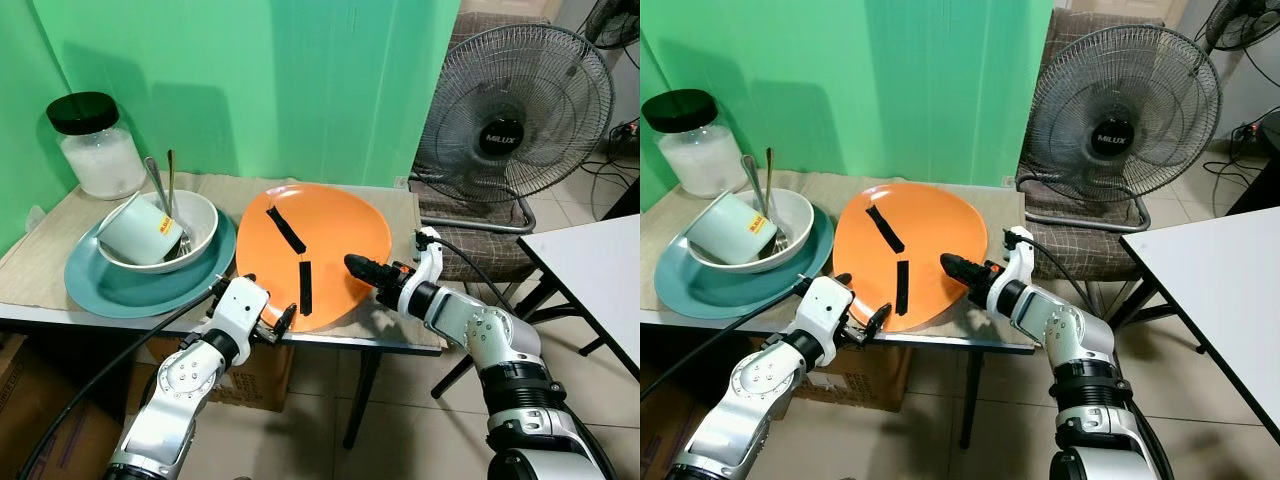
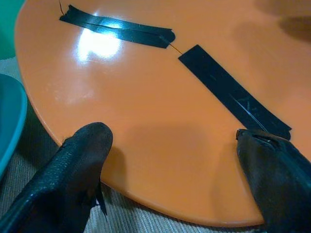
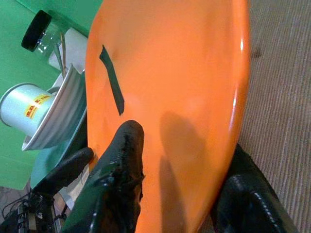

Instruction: Setting the table

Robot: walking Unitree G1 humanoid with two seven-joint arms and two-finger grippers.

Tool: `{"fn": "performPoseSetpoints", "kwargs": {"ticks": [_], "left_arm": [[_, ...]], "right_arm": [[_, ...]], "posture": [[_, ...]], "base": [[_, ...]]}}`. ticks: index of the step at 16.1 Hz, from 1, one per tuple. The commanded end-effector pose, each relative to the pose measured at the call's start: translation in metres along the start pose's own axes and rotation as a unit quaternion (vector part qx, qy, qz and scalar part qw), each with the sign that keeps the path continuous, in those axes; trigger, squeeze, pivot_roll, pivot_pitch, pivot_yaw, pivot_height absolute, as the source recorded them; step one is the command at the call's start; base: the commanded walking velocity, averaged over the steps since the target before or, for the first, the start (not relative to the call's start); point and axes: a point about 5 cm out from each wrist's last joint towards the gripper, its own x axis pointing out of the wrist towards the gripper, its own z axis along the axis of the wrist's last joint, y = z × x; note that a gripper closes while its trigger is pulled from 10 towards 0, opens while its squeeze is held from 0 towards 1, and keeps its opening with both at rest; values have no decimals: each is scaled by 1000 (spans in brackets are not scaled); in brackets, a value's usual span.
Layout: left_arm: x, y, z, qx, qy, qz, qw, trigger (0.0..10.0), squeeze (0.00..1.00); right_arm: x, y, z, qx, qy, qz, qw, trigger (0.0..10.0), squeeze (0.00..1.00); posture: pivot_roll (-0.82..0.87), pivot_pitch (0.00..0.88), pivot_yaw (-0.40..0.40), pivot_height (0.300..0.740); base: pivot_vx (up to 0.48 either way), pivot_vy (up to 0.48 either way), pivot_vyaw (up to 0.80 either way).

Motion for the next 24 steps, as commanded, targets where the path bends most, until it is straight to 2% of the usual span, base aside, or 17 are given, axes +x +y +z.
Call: {"fn": "performPoseSetpoints", "kwargs": {"ticks": [1,5,6,8,10,11,13,15,17,18,19,20,21,22,23,24], "left_arm": [[-1,-1,-14,1,35,-2,999,10000,0],[0,7,-2,-6,-5,20,1000,10000,0],[-1,12,11,-14,-45,35,998,10000,0],[-6,21,30,-29,-96,48,994,10000,0],[-9,25,45,-33,-125,46,990,10000,0],[-12,27,58,-33,-149,44,987,10000,0],[-16,30,71,-31,-171,47,984,10000,0],[-24,38,81,-26,-168,75,983,10000,0],[-28,42,82,-32,-158,85,983,10000,0],[-34,41,84,-54,-156,104,981,10000,0],[-34,41,84,-54,-155,110,980,10000,0],[-35,42,86,-54,-157,113,980,10000,0],[-33,36,88,-65,-158,116,979,10000,0],[-32,34,88,-69,-154,118,978,10000,0],[-32,32,88,-72,-150,127,978,10000,0],[-36,30,92,-75,-150,139,976,10000,0]], "right_arm": [[1,1,0,11,-1,7,1000,0,0],[1,5,5,43,-26,20,999,0,0],[2,6,8,59,-40,26,997,0,0],[2,10,14,80,-66,36,994,0,0],[1,14,19,87,-86,40,992,0,0],[-2,16,25,91,-107,43,989,0,0],[-9,19,35,92,-137,45,985,0,0],[-32,28,56,47,-202,44,977,0,0],[-41,35,65,26,-232,45,971,0,0],[-60,50,75,-29,-264,50,963,0,0],[-64,56,76,-56,-268,48,961,0,0],[-69,64,77,-84,-280,49,955,2118,0],[-84,75,77,-120,-311,42,942,10000,0],[-89,77,75,-133,-320,36,937,10000,0],[-97,81,73,-167,-331,11,929,10000,0],[-106,87,72,-205,-347,-29,915,10000,0]], "posture": [[-123,0,-36,740],[-115,0,-25,740],[-112,0,-17,740],[-109,0,-5,740],[-101,0,10,740],[-97,0,18,740],[-94,0,35,740],[-99,0,76,740],[-106,0,103,740],[-110,0,112,740],[-110,0,113,740],[-109,0,112,740],[-108,0,99,740],[-108,0,99,740],[-108,0,85,740],[-107,0,76,740]], "base": [[0,0,0],[0,0,0],[0,0,0],[0,0,0],[0,0,0],[0,0,0],[0,0,0],[0,0,0],[0,0,0],[0,0,0],[0,0,0],[0,0,0],[0,0,0],[0,0,0],[0,0,0],[0,0,-450]]}}
